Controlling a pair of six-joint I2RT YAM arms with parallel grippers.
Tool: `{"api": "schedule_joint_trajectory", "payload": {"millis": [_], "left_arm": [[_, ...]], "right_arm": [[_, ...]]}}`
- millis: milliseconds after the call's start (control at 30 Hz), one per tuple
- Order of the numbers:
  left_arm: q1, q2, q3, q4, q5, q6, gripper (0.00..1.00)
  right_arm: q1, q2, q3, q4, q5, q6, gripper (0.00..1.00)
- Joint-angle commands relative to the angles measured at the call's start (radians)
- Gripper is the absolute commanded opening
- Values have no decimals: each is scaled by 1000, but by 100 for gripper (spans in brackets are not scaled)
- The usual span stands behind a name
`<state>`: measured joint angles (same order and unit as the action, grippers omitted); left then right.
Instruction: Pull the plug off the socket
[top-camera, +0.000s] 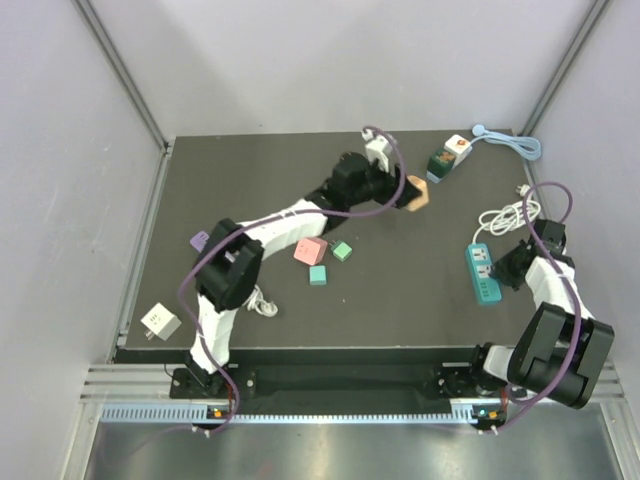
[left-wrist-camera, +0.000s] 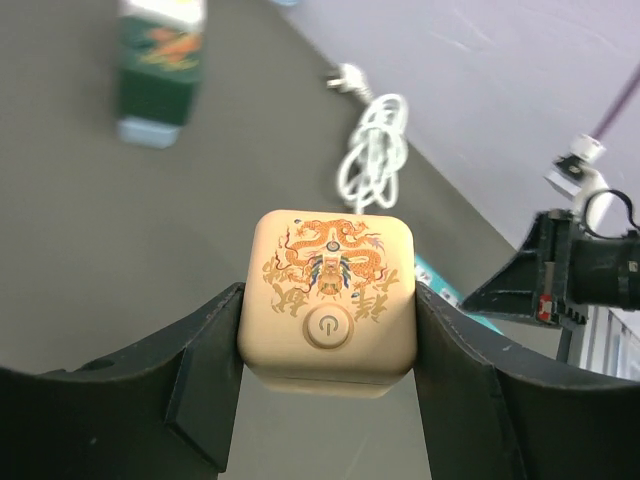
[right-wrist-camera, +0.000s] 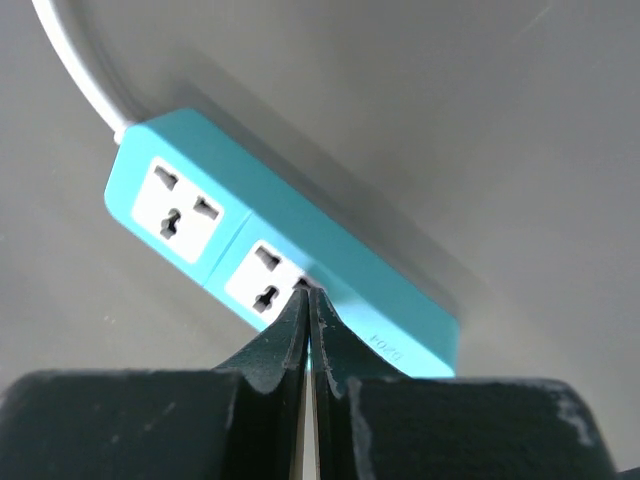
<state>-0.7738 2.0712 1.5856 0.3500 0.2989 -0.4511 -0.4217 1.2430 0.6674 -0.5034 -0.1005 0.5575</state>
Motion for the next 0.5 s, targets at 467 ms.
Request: {"api": "schedule_joint_trajectory", "payload": {"millis": [467], "left_arm": [[65, -86, 100, -918, -149, 111, 0]], "right_arm": [[58, -122, 0, -41, 159, -73, 0]]}}
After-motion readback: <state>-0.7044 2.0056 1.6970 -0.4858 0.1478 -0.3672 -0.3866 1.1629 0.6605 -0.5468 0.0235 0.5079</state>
